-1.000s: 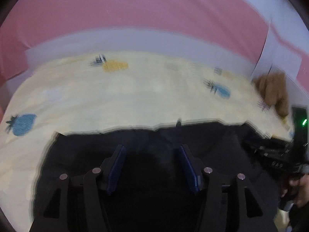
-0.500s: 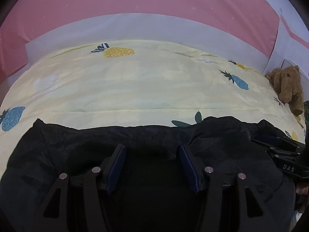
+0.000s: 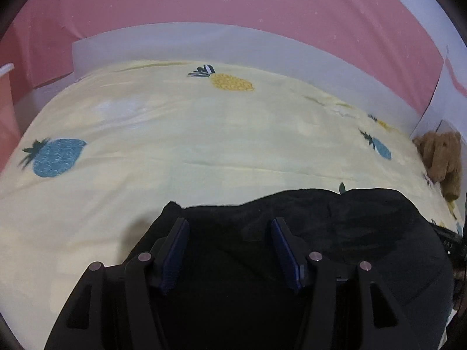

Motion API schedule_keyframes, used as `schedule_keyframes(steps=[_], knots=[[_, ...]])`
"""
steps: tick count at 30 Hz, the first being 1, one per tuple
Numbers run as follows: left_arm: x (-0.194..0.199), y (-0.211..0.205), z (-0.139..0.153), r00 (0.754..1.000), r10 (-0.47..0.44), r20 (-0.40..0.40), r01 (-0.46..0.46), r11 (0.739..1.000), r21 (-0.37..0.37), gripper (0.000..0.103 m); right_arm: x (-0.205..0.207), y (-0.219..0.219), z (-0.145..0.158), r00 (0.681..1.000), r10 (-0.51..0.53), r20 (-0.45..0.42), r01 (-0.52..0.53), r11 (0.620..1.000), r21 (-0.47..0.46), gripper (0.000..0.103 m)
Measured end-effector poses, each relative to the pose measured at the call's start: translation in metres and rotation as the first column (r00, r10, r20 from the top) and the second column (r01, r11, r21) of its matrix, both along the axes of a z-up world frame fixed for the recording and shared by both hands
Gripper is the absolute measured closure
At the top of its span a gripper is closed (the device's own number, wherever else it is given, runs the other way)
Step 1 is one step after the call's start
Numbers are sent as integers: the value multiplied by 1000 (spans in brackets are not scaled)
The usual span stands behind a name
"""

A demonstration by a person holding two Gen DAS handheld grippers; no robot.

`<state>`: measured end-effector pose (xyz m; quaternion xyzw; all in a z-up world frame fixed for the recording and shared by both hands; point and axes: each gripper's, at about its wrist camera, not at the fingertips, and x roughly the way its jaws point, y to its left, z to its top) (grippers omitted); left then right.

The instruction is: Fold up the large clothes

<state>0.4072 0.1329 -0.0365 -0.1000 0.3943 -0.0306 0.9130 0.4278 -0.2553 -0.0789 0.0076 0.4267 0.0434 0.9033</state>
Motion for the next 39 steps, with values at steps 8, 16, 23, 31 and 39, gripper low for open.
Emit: schedule_keyframes(steps=[8, 16, 23, 31, 39], knots=[[13, -4, -19, 1000, -8, 8, 8, 1000, -13, 44, 7, 1, -12, 1000, -25, 0, 25, 1000, -11, 43], [-3, -4, 25, 1000, -19, 20, 19, 1000, 8, 45, -24, 12, 51, 996, -8, 86, 12, 999, -41, 43], [-13, -55, 63, 980, -181, 76, 182, 983, 3, 45, -17, 100, 47, 984, 174, 35, -172, 984, -50, 43], [30, -101, 0, 973, -221, -63, 226, 971, 78, 45, 20, 100, 2, 988, 139, -64, -141, 989, -32, 41], [2, -71, 42, 974, -225, -17, 226, 969, 102, 46, -21, 49, 51, 993, 105, 52, -106, 994, 13, 41]])
